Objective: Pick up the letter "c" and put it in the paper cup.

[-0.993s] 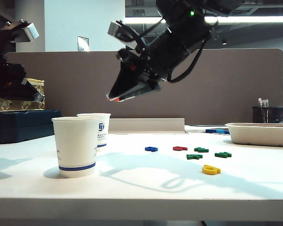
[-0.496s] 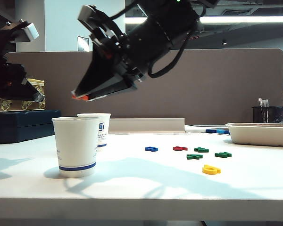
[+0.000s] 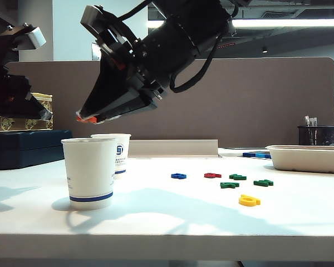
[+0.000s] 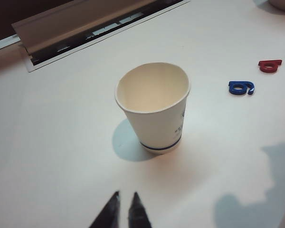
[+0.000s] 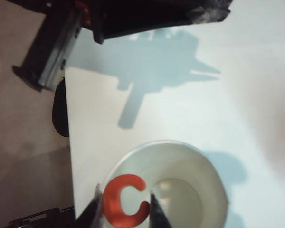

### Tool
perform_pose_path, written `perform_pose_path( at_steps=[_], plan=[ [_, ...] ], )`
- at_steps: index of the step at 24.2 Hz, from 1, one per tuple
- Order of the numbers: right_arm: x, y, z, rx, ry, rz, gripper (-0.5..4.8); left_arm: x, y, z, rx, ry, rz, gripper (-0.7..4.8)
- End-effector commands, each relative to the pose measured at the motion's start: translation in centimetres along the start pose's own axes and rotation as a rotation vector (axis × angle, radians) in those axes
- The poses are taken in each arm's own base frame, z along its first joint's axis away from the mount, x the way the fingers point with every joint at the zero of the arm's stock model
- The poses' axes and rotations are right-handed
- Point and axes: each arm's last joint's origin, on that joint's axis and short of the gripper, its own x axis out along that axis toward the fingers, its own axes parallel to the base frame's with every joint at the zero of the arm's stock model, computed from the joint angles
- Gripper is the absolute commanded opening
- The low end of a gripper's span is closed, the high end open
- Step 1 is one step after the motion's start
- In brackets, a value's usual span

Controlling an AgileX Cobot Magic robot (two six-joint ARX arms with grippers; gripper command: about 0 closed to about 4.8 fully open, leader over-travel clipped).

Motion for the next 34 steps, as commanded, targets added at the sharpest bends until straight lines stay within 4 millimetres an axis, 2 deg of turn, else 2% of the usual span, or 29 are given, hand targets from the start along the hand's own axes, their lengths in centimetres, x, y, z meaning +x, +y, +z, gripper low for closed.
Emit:
perform_pose_path(
  at_steps=[1,12,17,26,34],
  plan=[
    [-0.1,0.0,0.3,-0.016,-0.005,-0.038,1.07,0.0,0.0,0.4,0.004,-0.022,-0.003,0.27],
    [0.0,0.0,0.2,-0.014,-0.003,-0.038,1.1,0.0,-0.1,0.4,0.004,-0.023,-0.007,0.26],
    [0.1,-0.1,0.2,-0.013,-0.001,-0.038,1.58,0.0,-0.1,0.4,0.004,-0.022,-0.006,0.27],
    [0.0,-0.1,0.1,-0.011,0.001,-0.038,1.58,0.0,-0.1,0.4,0.003,-0.02,-0.008,0.26],
    [-0.8,-1.3,0.1,0.009,0.013,-0.13,1.57,-1.9,-0.4,2.0,0.003,-0.065,0.009,0.26]
  ],
)
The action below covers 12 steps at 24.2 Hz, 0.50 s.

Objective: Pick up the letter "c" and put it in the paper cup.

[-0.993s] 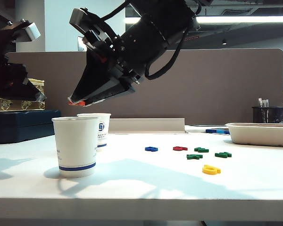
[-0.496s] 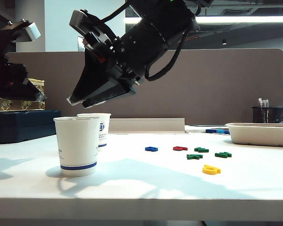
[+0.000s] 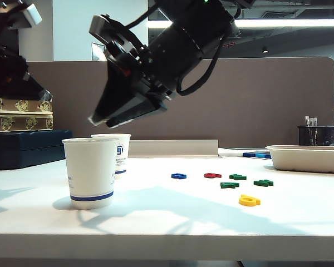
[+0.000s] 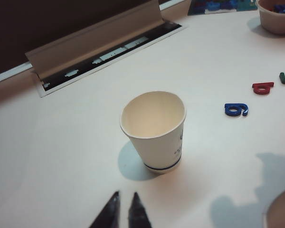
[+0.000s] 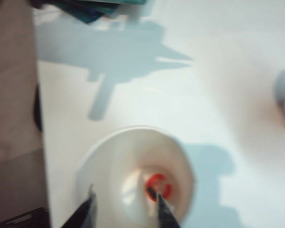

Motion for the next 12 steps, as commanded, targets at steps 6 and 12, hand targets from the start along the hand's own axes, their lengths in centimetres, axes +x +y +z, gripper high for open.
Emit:
perform_pose_path(
  at_steps=[6,12],
  plan=[
    [-1.5,-2.4,-0.1,0.034,-0.003,-0.134,0.57,-2.7,-0.7,1.2,-0.049,0.033,-0.004,0.26],
    [-3.2,-3.3,-0.1,0.058,0.004,-0.201,0.48,-4.7,-1.2,1.9,-0.047,0.028,-0.003,0.26]
  ],
)
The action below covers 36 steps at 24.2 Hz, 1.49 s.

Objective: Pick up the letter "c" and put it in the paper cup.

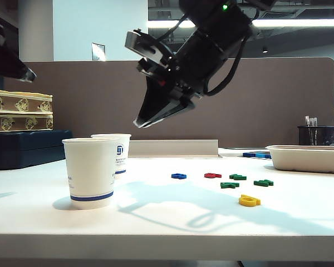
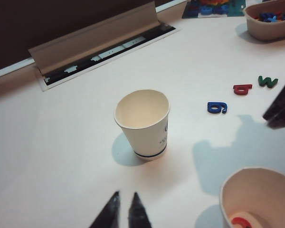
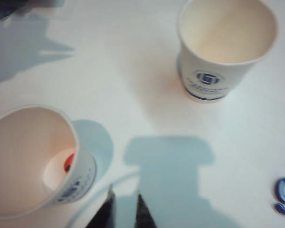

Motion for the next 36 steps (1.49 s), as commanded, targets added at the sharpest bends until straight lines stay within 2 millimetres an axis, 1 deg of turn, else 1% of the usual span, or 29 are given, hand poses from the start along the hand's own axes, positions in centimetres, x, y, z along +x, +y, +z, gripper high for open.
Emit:
perform_pose_path(
  at_steps=[1,4,6,8,11,12,14,15,17,18,22,25,29,32,36],
  plan=[
    [-1.5,-0.2,0.7,-0.002,-0.022,-0.052,0.48,-1.0,-0.3,0.2,-0.015,0.02,-0.006,0.26],
    [-2.8,-0.4,1.2,-0.004,-0.051,-0.069,0.48,-1.8,-0.7,0.2,-0.021,0.035,-0.011,0.25],
    [-3.9,-0.4,1.5,-0.002,-0.058,-0.102,0.39,-2.4,-0.9,0.1,-0.029,0.052,-0.017,0.25],
    [-4.5,-0.3,1.6,-0.001,-0.054,-0.122,0.39,-2.7,-1.1,0.1,-0.032,0.061,-0.02,0.24],
    [-5.7,0.0,1.6,-0.044,-0.026,-0.152,0.36,-3.5,-1.4,0.1,-0.034,0.067,-0.021,0.16],
    [-5.9,0.1,1.6,-0.046,-0.019,-0.159,0.24,-3.6,-1.4,0.1,-0.033,0.064,-0.02,0.16],
    [-6.6,0.3,1.6,-0.057,-0.009,-0.175,0.16,-4.0,-1.6,0.3,-0.029,0.054,-0.017,0.16],
    [-7.0,0.5,1.7,-0.065,-0.012,-0.183,0.16,-4.3,-1.7,0.3,-0.03,0.056,-0.017,0.16],
    [-7.8,0.7,1.9,-0.07,-0.023,-0.191,0.07,-4.8,-1.9,0.2,-0.026,0.071,0.002,-0.06],
    [-8.4,0.8,2.1,-0.074,-0.035,-0.209,-0.05,-5.2,-2.0,0.1,-0.015,0.077,0.003,-0.06],
    [-9.9,1.3,2.4,-0.081,-0.062,-0.22,-0.05,-6.1,-2.4,0.1,-0.011,0.078,0.003,-0.06],
    [-11.1,1.7,2.5,-0.083,-0.063,-0.247,-0.05,-7.2,-2.7,0.1,-0.002,0.08,0.065,-0.06],
    [-12.7,2.1,2.6,-0.09,-0.081,-0.304,-0.05,-8.6,-3.1,0.4,0.03,0.029,0.109,-0.06],
    [-13.8,2.6,2.0,-0.094,-0.101,-0.349,-0.05,-9.1,-3.3,0.4,0.035,0.013,0.116,-0.06],
    [-15.6,3.5,0.1,-0.096,-0.14,-0.44,-0.05,-9.2,-3.4,0.4,0.032,0.012,0.117,-0.06]
  ],
)
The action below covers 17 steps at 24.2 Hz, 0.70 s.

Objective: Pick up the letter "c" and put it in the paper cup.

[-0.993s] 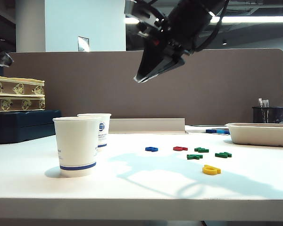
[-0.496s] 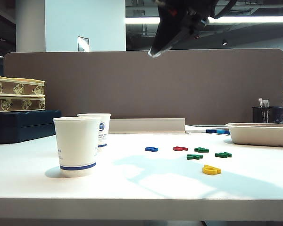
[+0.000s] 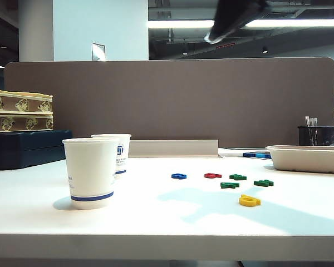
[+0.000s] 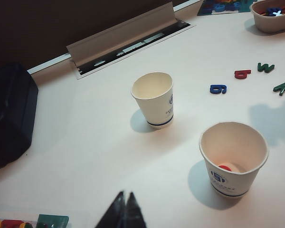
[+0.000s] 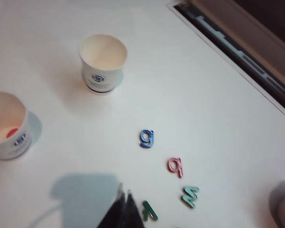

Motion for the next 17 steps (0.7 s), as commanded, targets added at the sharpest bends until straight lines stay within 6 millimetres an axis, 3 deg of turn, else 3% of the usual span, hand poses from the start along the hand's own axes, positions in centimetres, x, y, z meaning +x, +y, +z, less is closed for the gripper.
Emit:
perform_pose_path(
  at_steps=[1,12,17],
  plan=[
    [-1.5,0.1,-0.5,0.0,-0.053,-0.075,-0.05,0.0,0.1,0.1,-0.002,-0.006,0.006,-0.06],
    [-6.6,0.5,-3.3,0.019,-0.113,-0.284,-0.05,0.3,-0.1,-0.6,-0.06,-0.007,0.025,-0.06],
    [-9.6,0.9,-5.1,0.045,-0.16,-0.383,-0.05,-0.6,-0.2,-0.4,-0.078,-0.051,0.064,-0.06]
  ],
)
